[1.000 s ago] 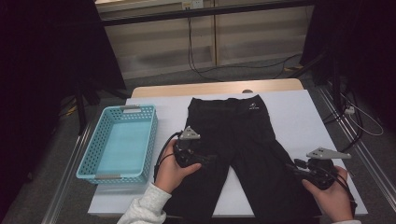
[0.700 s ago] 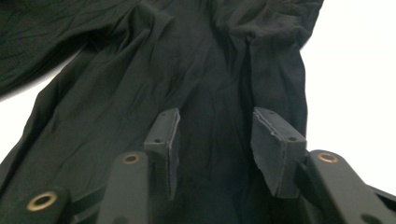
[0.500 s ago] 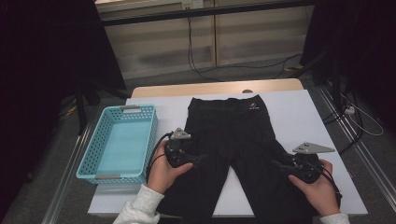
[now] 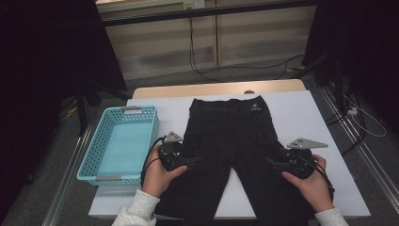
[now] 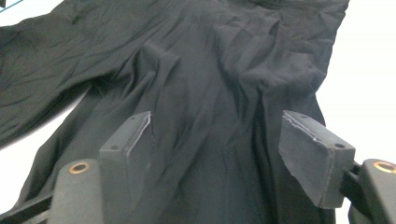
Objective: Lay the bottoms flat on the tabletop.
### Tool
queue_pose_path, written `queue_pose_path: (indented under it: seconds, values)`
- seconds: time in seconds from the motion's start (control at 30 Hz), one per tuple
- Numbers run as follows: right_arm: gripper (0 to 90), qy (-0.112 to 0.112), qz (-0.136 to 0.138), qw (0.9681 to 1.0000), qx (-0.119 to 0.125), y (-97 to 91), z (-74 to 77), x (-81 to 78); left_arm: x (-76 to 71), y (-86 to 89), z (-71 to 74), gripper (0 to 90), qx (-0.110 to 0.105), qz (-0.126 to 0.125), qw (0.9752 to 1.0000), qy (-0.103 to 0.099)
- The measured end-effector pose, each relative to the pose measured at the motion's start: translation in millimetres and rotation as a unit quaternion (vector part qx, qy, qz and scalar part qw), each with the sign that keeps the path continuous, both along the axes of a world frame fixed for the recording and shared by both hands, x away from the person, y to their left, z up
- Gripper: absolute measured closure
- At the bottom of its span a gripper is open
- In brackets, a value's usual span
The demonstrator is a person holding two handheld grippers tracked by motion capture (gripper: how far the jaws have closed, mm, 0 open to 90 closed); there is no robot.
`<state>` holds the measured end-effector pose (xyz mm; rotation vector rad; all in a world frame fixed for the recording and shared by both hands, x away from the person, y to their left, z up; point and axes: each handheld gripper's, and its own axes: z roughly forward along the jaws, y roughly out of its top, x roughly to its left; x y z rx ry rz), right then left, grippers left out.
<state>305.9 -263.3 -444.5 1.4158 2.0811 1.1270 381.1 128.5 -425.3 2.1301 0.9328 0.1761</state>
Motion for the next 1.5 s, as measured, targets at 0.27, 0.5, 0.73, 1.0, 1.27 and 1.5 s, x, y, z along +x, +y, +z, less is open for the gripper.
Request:
queue_pose_path:
  seconds: [0.27, 0.5, 0.73, 1.0, 1.27, 1.5]
  values:
    - [22.6, -0.008, 0.016, 0.9998, -0.001, 10.3, 4.4, 5.1, 1.6, 6.7, -13.2, 14.7, 0.014, 0.018, 0.9997, 0.012]
    - [21.8, -0.012, 0.029, 0.9995, 0.002, 12.5, 4.9, 5.5, 2.1, 7.6, -13.1, 12.6, 0.014, 0.034, 0.9993, 0.008]
    - [21.7, -0.011, 0.033, 0.9994, 0.001, 13.9, 4.6, 4.1, 3.3, 8.6, -19.0, 12.2, 0.024, 0.042, 0.9988, 0.007]
    - [21.7, -0.013, 0.043, 0.9990, 0.001, 19.7, 4.1, 3.9, 4.5, 12.3, -20.9, 13.3, 0.032, 0.056, 0.9979, 0.000]
    - [21.8, -0.012, 0.046, 0.9989, 0.000, 20.8, 3.0, 2.4, 5.3, 15.9, -25.1, 16.6, 0.030, 0.070, 0.9971, -0.001]
    - [21.8, -0.015, 0.048, 0.9987, 0.000, 19.8, 3.0, 2.5, 5.1, 18.4, -24.7, 22.7, 0.037, 0.070, 0.9968, -0.001]
